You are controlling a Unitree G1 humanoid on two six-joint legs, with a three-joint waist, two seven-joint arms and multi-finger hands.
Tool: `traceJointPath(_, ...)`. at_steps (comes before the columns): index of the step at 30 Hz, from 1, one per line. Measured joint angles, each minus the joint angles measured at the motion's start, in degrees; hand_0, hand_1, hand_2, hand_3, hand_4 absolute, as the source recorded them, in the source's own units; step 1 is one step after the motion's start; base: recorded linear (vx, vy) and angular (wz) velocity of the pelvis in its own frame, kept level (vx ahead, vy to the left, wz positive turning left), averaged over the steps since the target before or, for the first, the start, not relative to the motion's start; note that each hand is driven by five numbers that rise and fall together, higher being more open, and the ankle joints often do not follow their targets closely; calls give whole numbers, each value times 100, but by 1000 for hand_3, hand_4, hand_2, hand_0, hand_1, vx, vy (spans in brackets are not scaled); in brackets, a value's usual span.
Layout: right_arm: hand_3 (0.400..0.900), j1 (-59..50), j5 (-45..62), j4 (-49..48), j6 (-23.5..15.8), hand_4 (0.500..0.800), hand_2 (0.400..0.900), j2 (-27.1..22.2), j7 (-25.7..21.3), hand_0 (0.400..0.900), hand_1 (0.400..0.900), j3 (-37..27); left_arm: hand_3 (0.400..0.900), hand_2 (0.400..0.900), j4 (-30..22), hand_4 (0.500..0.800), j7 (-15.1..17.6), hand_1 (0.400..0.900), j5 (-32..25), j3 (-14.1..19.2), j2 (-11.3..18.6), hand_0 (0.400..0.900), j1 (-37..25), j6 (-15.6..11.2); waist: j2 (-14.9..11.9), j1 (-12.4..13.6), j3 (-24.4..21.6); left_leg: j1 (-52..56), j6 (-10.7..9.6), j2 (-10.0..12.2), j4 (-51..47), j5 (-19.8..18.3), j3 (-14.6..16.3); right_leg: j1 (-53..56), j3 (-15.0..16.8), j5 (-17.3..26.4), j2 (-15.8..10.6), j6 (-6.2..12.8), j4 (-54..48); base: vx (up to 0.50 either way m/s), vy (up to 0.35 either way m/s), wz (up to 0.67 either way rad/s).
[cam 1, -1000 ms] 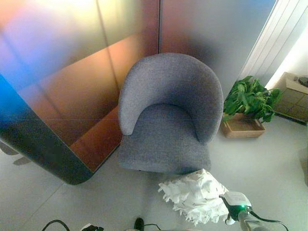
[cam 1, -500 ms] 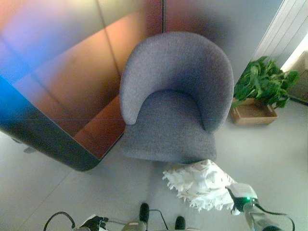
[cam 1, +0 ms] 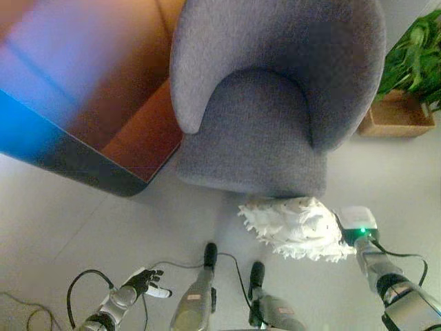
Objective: Pick up the pillow and put it on the sofa.
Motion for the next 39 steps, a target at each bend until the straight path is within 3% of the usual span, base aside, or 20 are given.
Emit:
traceJointPath(13, 900, -741, 80, -25, -209, 800, 900, -252, 31, 900, 900, 236, 900, 900, -236, 800, -1, 900, -256, -20, 130, 900, -400, -39, 165, 123, 389, -428, 16, -31, 1, 55, -39, -417, -44, 47, -23, 1, 22, -50, 19, 3)
traceJointPath(31, 900, -1300, 2375, -9, -675, 800, 900, -383, 862, 900, 900, 69, 900, 900, -484, 800, 77, 900, -473, -163, 138, 900, -591, -54, 450, 216, 570, -832, 94, -73, 2, 229, 28, -1103, 46, -36, -143, 118, 549, -18, 32, -2)
traceJointPath(39, 900, -1609, 2640, -135, -728, 800, 900, -544, 1039, 900, 900, -29, 900, 900, -545, 800, 172, 900, -698, -245, 83, 900, -605, -138, 593, 205, 634, -1075, 131, -152, 2, 358, 179, -1723, 222, -206, -305, 195, 1230, -12, 56, -5)
